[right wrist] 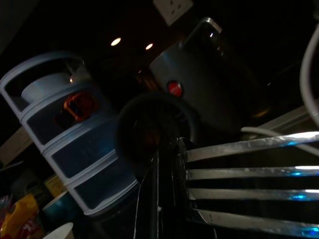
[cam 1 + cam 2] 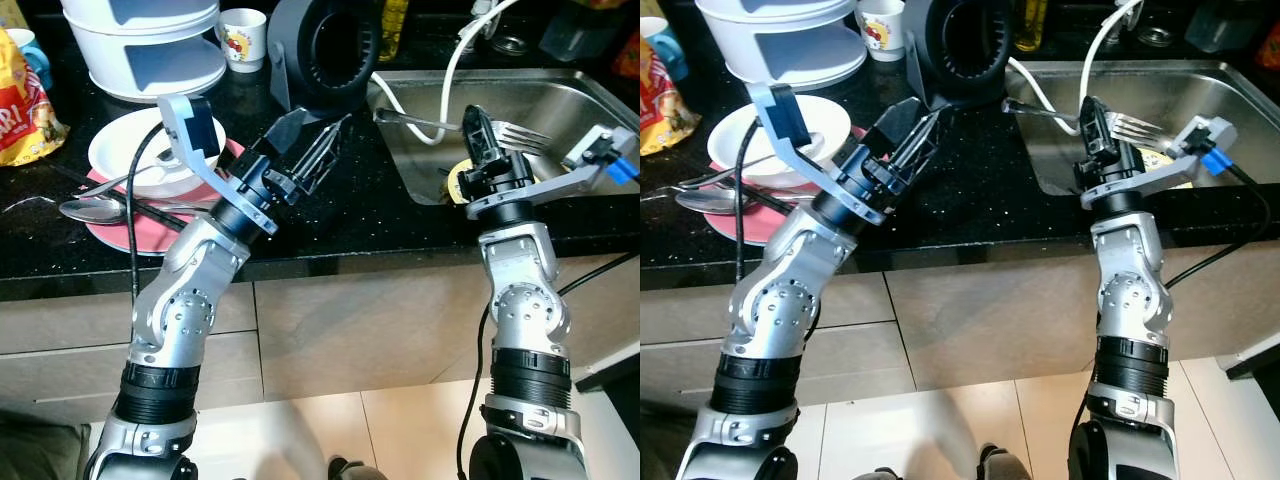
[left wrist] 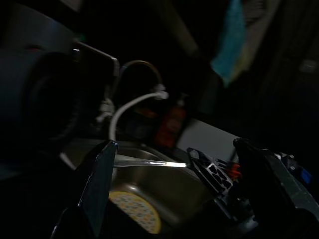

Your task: Kitchen organization

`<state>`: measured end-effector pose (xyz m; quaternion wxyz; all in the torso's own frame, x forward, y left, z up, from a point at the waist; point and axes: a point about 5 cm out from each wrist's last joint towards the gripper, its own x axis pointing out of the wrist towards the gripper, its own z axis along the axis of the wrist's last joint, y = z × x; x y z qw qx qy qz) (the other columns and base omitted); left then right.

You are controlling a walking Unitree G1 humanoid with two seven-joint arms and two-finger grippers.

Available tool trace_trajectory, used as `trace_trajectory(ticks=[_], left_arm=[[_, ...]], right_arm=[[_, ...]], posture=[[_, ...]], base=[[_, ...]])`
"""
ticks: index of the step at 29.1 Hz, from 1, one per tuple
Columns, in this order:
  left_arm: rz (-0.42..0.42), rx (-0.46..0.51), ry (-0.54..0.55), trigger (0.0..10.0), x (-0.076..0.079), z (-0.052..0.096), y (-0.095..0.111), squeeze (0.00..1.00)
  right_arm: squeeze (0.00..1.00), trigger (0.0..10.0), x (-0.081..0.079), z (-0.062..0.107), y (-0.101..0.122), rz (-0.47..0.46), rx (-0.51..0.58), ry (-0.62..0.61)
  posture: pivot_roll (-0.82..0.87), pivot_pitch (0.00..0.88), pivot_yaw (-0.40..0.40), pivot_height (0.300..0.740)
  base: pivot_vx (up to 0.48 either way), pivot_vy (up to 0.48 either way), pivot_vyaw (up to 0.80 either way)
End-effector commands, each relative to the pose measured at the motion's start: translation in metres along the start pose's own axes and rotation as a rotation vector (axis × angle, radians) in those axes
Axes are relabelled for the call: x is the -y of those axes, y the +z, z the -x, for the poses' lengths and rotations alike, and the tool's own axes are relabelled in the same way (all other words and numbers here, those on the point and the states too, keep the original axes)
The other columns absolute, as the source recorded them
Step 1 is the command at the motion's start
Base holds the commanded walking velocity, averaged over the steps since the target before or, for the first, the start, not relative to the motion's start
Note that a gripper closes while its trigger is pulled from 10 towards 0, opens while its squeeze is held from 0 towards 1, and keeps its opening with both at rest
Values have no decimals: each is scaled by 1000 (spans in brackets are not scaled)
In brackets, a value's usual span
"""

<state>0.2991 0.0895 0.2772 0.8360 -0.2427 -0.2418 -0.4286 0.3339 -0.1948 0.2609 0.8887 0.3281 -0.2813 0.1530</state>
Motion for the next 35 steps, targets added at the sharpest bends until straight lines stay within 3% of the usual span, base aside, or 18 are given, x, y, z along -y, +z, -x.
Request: trace_trajectory(ticks=[1, 17, 25, 35], left_arm=[[-10, -8, 6, 10000, 0, 2, -1, 0], [-16, 9, 17, 10000, 0, -5, -1, 0], [-32, 11, 35, 10000, -2, -4, -1, 0], [-58, 9, 43, 10000, -3, -3, 1, 0]], right_arm=[[0, 10000, 5, 5, -3, 13, -10, -27], [0, 10000, -1, 6, -16, 89, -66, -20], [0, 10000, -6, 3, -27, 216, -133, -3], [0, 10000, -10, -3, -33, 229, -156, 5]], posture=[[-9, 132, -20, 740], [-21, 128, -21, 740], [-13, 129, -25, 740], [1, 129, -29, 740]], base=[[0, -461, 0], [0, -447, 0], [0, 0, 0], [0, 0, 0]])
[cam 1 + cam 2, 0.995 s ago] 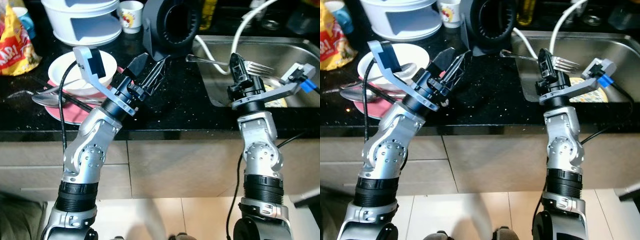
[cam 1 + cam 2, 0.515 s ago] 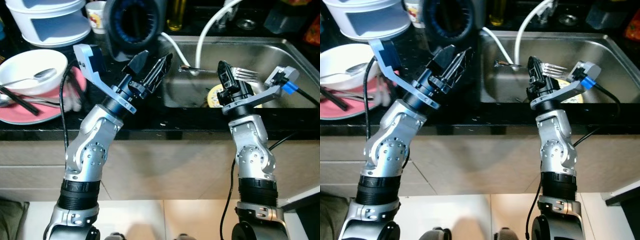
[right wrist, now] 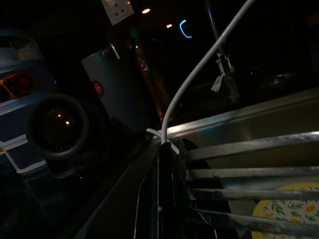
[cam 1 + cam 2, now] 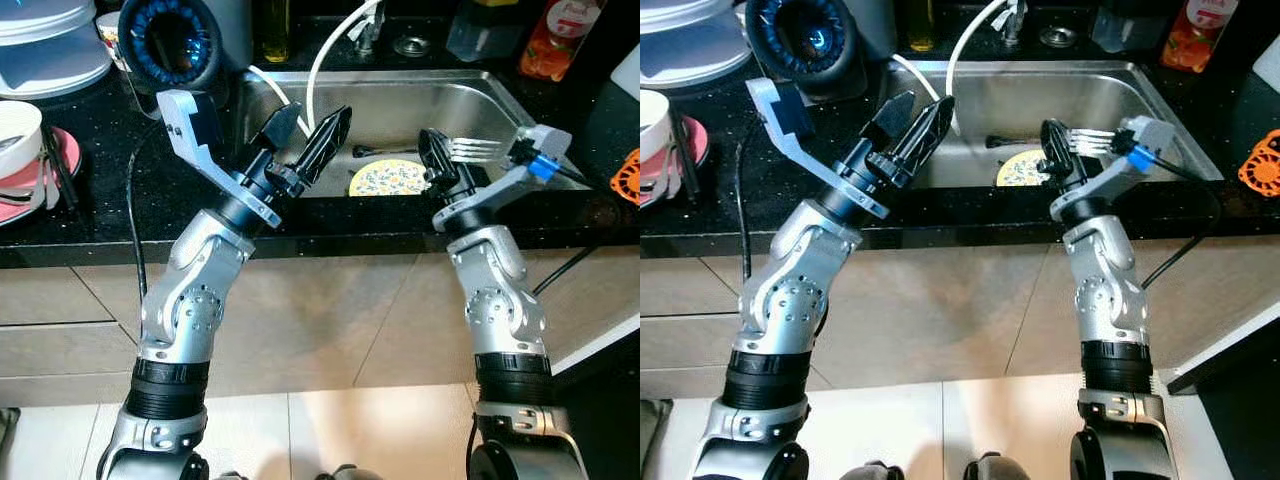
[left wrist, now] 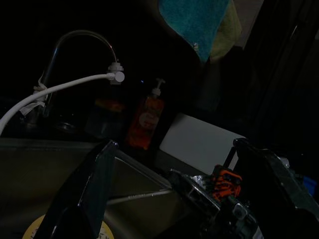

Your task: Kitchen organization

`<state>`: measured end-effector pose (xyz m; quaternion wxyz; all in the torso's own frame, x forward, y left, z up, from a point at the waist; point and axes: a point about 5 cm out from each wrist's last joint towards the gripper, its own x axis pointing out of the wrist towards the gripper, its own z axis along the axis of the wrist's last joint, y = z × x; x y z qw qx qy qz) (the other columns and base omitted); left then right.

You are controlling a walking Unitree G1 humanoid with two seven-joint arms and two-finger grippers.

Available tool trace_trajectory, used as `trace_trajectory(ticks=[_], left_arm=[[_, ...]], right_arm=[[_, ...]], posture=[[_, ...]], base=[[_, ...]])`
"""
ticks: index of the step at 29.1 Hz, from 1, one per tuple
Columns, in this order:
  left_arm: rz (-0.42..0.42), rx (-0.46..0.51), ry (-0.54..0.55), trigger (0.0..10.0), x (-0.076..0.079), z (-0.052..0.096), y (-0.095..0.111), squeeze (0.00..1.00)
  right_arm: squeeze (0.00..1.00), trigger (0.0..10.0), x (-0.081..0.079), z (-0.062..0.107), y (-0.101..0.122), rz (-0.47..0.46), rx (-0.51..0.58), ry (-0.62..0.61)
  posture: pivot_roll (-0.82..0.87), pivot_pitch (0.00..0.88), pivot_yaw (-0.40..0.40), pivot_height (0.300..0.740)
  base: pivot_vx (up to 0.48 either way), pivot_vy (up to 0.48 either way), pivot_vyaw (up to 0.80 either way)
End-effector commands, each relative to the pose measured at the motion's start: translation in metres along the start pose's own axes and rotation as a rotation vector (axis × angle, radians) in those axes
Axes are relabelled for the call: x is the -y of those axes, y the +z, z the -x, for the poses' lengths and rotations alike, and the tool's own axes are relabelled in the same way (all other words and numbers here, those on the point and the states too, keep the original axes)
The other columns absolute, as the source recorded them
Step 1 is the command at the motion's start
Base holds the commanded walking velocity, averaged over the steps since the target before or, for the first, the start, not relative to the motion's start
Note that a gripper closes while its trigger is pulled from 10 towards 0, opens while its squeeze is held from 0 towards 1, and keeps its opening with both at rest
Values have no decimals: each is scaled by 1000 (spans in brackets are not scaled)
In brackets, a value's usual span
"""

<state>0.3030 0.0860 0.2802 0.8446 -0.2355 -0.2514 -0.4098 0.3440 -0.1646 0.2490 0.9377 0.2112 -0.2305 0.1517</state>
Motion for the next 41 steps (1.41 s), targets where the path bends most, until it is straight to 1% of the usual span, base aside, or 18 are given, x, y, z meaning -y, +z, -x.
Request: trace_trajectory(ticks=[1, 6, 10, 11, 13, 16, 17, 20, 22, 23, 24, 25, 27, 29, 30, 31, 35, 41], left_arm=[[-28, -8, 11, 10000, -3, 4, 1, 0], [-51, -16, 26, 10000, -6, 5, 2, 0], [-107, -16, 74, 10000, -13, 7, 5, 0], [-182, -38, 121, 10000, -21, 9, 9, 0], [-249, -51, 156, 10000, -26, 12, 13, 0], [-306, -49, 197, 10000, -32, 18, 22, 0], [-306, -49, 197, 10000, -32, 18, 22, 0], [-375, -47, 232, 10000, -36, 23, 33, 0], [-397, -37, 241, 10000, -33, 27, 40, 0], [-397, -37, 241, 10000, -33, 27, 40, 0], [-417, -41, 240, 10000, -30, 28, 42, 0], [-417, -41, 240, 10000, -30, 28, 42, 0], [-436, -37, 226, 10000, -22, 29, 45, 0], [-445, -32, 210, 10000, -16, 29, 47, 0], [-445, -32, 210, 10000, -16, 29, 47, 0], [-461, -35, 192, 10000, -10, 28, 49, 0], [-469, -32, 208, 10000, -6, 29, 55, 0], [-471, -48, 210, 10000, 0, 33, 57, 0]], right_arm=[[0, 10000, 1, 0, -2, 2, -5, -10], [0, 10000, 0, 0, -8, 13, -26, -15], [0, 10000, -5, -7, -14, 57, -53, -3], [0, 10000, -7, -18, -15, 79, -65, -5], [0, 10000, -8, -25, -16, 108, -78, -18], [0, 10000, -9, -36, -19, 184, -116, -39], [0, 10000, -9, -36, -19, 184, -116, -39], [0, 10000, -12, -49, -20, 306, -157, -61], [0, 10000, -16, -55, -21, 399, -193, -48], [0, 10000, -16, -55, -21, 399, -193, -48], [0, 10000, -17, -59, -24, 490, -225, -37], [0, 10000, -17, -59, -24, 490, -225, -37], [0, 10000, -16, -65, -25, 566, -269, -43], [0, 10000, -15, -69, -24, 596, -285, -51], [0, 10000, -15, -69, -24, 596, -285, -51], [0, 10000, -12, -74, -22, 588, -295, -84], [0, 10000, -12, -80, -21, 592, -315, -116], [0, 10000, -18, -89, -23, 709, -366, -88]], posture=[[2, 128, -29, 740], [6, 125, -29, 740], [22, 122, -31, 740], [30, 120, -36, 740], [45, 121, -43, 740], [56, 123, -51, 740], [56, 123, -51, 740], [74, 137, -66, 740], [81, 157, -77, 740], [81, 157, -77, 740], [83, 174, -83, 740], [83, 174, -83, 740], [82, 223, -96, 740], [83, 229, -96, 740], [83, 229, -96, 740], [86, 255, -102, 740], [88, 303, -109, 740], [81, 358, -117, 740]], base=[[0, 0, 0], [0, 0, 0], [0, 0, 0], [0, 0, 0], [0, 0, 0], [0, 0, 0], [0, 0, 0], [0, 0, 0], [0, 0, 0], [0, 0, 0], [0, 0, 0], [0, 0, 0], [0, 0, 0], [0, 0, 0], [0, 0, 0], [0, 0, 0], [0, 0, 0], [0, 0, 0]])
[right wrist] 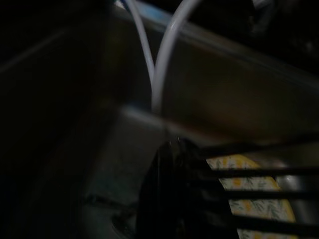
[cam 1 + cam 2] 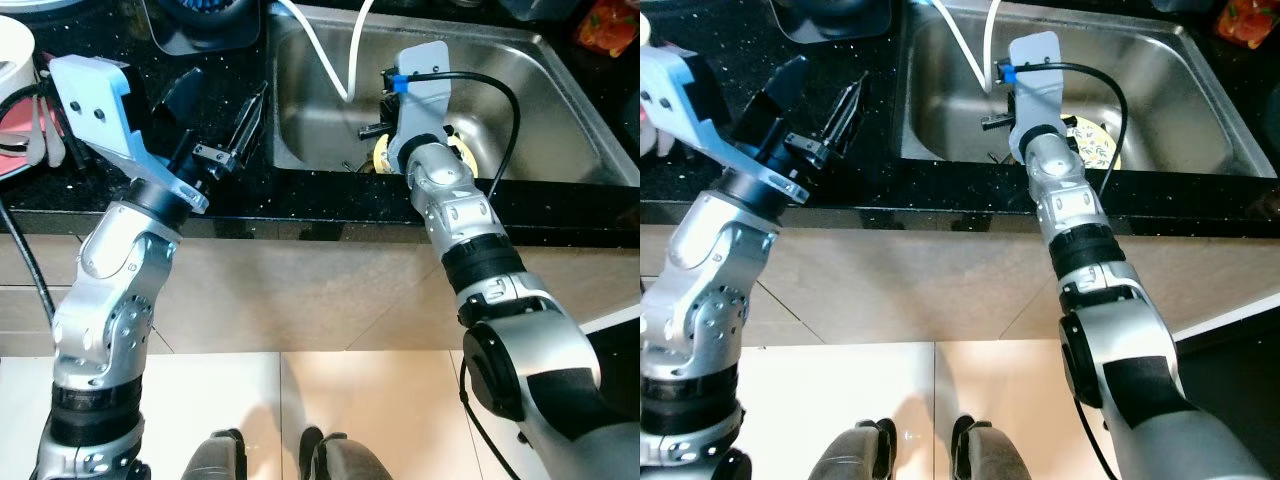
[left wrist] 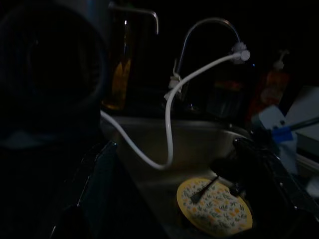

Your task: Kitchen organization

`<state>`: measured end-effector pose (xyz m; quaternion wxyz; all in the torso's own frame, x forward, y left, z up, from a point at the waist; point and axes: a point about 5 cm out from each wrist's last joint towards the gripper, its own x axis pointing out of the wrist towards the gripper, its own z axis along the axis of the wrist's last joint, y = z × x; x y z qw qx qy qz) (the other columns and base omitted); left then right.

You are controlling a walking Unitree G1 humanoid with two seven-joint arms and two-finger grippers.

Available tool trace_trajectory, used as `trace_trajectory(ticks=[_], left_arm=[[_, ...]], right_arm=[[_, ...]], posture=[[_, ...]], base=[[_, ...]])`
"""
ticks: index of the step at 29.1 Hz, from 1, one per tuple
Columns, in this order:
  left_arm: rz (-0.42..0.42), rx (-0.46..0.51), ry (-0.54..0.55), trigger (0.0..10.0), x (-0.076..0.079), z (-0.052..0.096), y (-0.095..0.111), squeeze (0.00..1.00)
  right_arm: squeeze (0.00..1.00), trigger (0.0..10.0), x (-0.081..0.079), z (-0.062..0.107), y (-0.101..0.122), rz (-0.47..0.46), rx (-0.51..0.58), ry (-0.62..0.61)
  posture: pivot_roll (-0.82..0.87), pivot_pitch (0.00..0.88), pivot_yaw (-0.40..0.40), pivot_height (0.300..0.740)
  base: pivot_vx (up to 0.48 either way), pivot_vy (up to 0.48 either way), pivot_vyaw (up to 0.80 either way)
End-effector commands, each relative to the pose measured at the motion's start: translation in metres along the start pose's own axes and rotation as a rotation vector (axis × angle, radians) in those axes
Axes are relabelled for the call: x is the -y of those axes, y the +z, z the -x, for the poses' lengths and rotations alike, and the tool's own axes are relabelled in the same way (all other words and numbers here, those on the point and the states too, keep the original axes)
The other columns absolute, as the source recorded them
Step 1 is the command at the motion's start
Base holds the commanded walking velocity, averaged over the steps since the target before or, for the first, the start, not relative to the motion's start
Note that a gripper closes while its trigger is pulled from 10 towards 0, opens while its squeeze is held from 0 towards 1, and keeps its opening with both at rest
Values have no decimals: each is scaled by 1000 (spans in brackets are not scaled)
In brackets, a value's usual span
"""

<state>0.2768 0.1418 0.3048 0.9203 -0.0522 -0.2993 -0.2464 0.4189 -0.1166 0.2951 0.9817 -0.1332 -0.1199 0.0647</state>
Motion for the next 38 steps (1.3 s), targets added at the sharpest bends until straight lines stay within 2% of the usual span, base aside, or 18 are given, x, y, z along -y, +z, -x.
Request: trace_trajectory(ticks=[1, 10, 11, 18, 20, 21, 22, 23, 24, 25, 26, 27, 30, 32, 35, 38], left_arm=[[-6, -21, -21, 10000, 5, 3, 0, 0], [-25, -35, -26, 10000, 5, 4, 6, 0], [-34, -34, -31, 10000, 5, 4, 9, 0], [-45, -29, -47, 10000, 6, 2, 11, 0], [-51, -20, -58, 10000, 7, 0, 12, 0], [-53, -17, -62, 10000, 7, -1, 13, 0], [-53, -17, -62, 10000, 7, -1, 13, 0], [-56, -10, -65, 10000, 7, -3, 14, 0], [-58, -6, -66, 10000, 7, -4, 14, 0], [-63, 1, -68, 10000, 6, -5, 15, 0], [-66, 10, -69, 10000, 5, -6, 16, 0], [-66, 10, -69, 10000, 5, -6, 16, 0], [-76, 27, -72, 10000, 3, -10, 18, 0], [-83, 36, -77, 10000, 1, -12, 18, 0], [-90, 43, -74, 10000, -2, -14, 19, 0], [-110, 59, -65, 10000, -7, -14, 22, 0]], right_arm=[[0, 10000, 1, 1, -17, 42, -82, -4], [0, 10000, 9, -1, -21, 53, -132, -60], [1000, 10000, 14, -1, -20, 41, -125, -78], [1000, 10000, 23, -2, -13, 12, -90, -107], [1000, 10000, 27, -4, -3, -46, -32, -111], [925, 10000, 30, -4, 3, -88, 1, -115], [925, 10000, 30, -4, 3, -88, 1, -115], [290, 10000, 32, -4, 12, -169, 61, -93], [290, 10000, 34, -4, 17, -222, 101, -77], [0, 10000, 39, -2, 23, -283, 150, -61], [0, 10000, 44, 1, 26, -333, 190, -49], [0, 10000, 44, 1, 26, -333, 190, -49], [0, 10000, 57, 8, 27, -420, 255, -46], [0, 10000, 63, 15, 28, -519, 310, -20], [0, 10000, 62, 23, 29, -635, 372, 61], [0, 10000, 48, 51, 28, -728, 495, 284]], posture=[[80, 368, -119, 740], [82, 392, -117, 740], [84, 389, -114, 740], [84, 374, -113, 740], [85, 353, -110, 740], [85, 339, -108, 740], [85, 339, -108, 740], [86, 327, -106, 740], [87, 323, -105, 740], [87, 308, -104, 740], [86, 292, -100, 740], [86, 292, -100, 740], [81, 262, -92, 740], [81, 236, -90, 740], [80, 223, -87, 740], [85, 186, -81, 740]], base=[[0, 0, 0], [0, 0, 0], [0, 0, 0], [0, 0, 0], [0, 0, 0], [0, 0, 0], [0, 0, 0], [0, 0, 0], [0, 0, 0], [0, 0, 0], [0, 0, 0], [0, 0, 0], [0, 0, 0], [0, 0, 0], [0, 0, 0], [0, 0, 0]])
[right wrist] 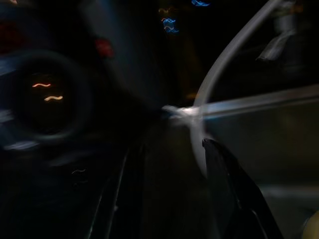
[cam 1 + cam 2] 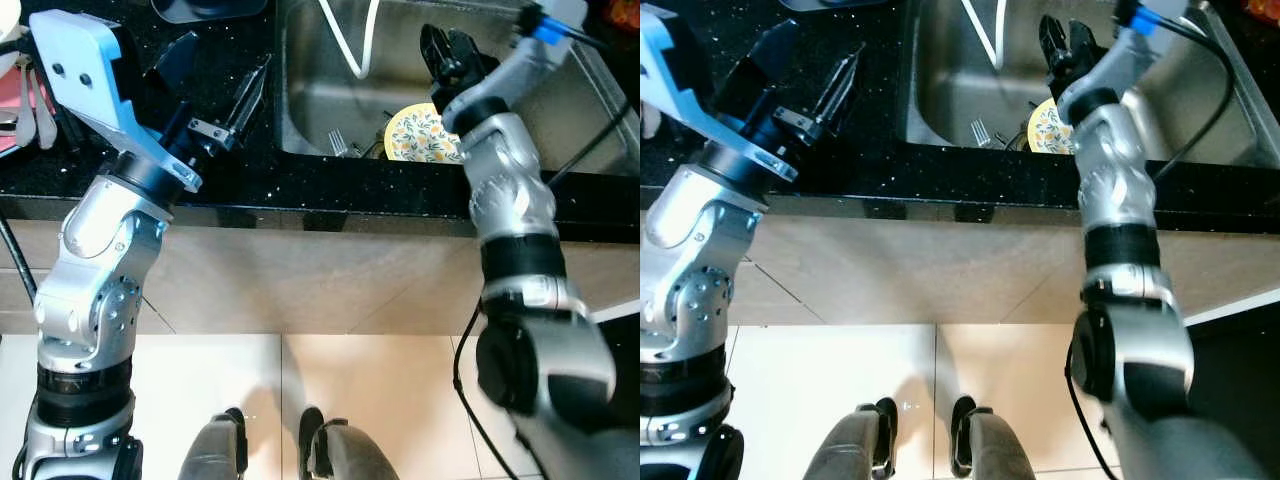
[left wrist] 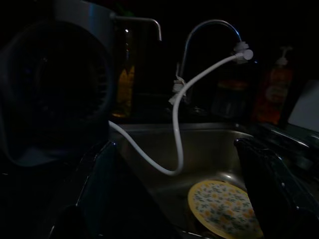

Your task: Kitchen organization

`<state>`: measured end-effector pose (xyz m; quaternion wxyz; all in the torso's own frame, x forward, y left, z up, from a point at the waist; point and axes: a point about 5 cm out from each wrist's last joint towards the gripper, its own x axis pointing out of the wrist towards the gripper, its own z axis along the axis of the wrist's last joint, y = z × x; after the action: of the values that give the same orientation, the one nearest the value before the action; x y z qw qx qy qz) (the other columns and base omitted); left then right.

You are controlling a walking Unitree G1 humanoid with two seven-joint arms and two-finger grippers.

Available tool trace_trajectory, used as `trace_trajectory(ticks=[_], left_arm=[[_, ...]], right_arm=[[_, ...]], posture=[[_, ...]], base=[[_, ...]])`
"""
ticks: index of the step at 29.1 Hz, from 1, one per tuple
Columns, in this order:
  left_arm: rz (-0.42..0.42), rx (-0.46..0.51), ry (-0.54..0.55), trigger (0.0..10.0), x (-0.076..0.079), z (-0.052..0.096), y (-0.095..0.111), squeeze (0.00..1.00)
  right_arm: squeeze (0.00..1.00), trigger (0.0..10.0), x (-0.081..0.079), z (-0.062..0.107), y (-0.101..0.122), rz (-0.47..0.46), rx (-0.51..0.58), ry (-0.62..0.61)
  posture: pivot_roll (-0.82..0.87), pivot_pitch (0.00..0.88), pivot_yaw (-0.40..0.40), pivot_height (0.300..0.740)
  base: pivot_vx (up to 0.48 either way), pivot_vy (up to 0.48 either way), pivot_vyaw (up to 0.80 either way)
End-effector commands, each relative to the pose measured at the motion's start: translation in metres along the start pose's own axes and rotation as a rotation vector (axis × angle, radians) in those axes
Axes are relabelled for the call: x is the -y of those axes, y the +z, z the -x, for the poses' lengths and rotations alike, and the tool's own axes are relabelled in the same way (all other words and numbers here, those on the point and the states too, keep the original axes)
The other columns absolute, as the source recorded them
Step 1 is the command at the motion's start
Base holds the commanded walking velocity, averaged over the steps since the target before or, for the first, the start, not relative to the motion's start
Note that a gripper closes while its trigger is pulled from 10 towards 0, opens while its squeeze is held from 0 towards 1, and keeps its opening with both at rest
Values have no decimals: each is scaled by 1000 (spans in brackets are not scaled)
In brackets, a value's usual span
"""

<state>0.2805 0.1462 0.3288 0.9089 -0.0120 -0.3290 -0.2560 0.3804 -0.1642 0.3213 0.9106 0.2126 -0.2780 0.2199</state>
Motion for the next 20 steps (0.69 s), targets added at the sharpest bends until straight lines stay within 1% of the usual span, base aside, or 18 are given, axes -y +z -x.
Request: trace_trajectory(ticks=[1, 3, 5, 6, 7, 9, 11, 12, 14, 16, 18, 19, 20], left_arm=[[-36, 25, -12, 10000, -3, 0, 6, 0], [-42, 30, -10, 10000, -5, 0, 7, 0], [-45, 39, -20, 10000, -9, 0, 10, 0], [-45, 39, -20, 10000, -9, 0, 10, 0], [-43, 42, -25, 10000, -9, 0, 10, 0], [-25, 44, -49, 10000, -9, 0, 9, 0], [7, 50, -97, 10000, -6, 0, 8, 0], [35, 55, -125, 10000, -4, 1, 8, 0], [102, 57, -225, 10000, 3, 5, 10, 0], [108, 58, -255, 10000, 3, 7, 12, 0], [121, 54, -292, 10000, 4, 9, 12, 0], [121, 54, -292, 10000, 4, 9, 12, 0], [119, 38, -313, 10000, 3, 11, 11, 0]], right_arm=[[0, 10000, -15, 21, 6, -85, 52, 179], [0, 10000, -22, 33, 5, -120, 62, 253], [0, 10000, -31, 46, 8, -212, 102, 320], [0, 10000, -31, 46, 8, -212, 102, 320], [0, 10000, -34, 50, 9, -237, 114, 348], [0, 10000, -43, 58, 10, -275, 120, 420], [0, 10000, -50, 67, 8, -306, 106, 491], [0, 10000, -54, 72, 5, -320, 86, 531], [0, 10000, -70, 92, -5, -330, 6, 687], [0, 10000, -77, 103, -9, -346, -37, 758], [0, 10000, -83, 117, -18, -358, -109, 829], [0, 10000, -83, 117, -18, -358, -109, 829], [0, 10000, -86, 125, -27, -360, -183, 857]], posture=[[86, 176, -78, 740], [86, 172, -77, 740], [79, 150, -66, 740], [79, 150, -66, 740], [77, 147, -64, 740], [74, 139, -61, 740], [69, 128, -55, 740], [69, 121, -52, 740], [70, 115, -50, 740], [70, 110, -47, 740], [68, 105, -43, 740], [68, 105, -43, 740], [68, 104, -40, 740]], base=[[0, 0, 0], [0, 0, 0], [0, 0, 0], [0, 0, 0], [0, 0, 0], [0, 0, 0], [0, 0, 0], [0, 0, 0], [0, 0, 0], [0, 0, 0], [0, 0, 0], [0, 0, 0], [0, 0, 0]])
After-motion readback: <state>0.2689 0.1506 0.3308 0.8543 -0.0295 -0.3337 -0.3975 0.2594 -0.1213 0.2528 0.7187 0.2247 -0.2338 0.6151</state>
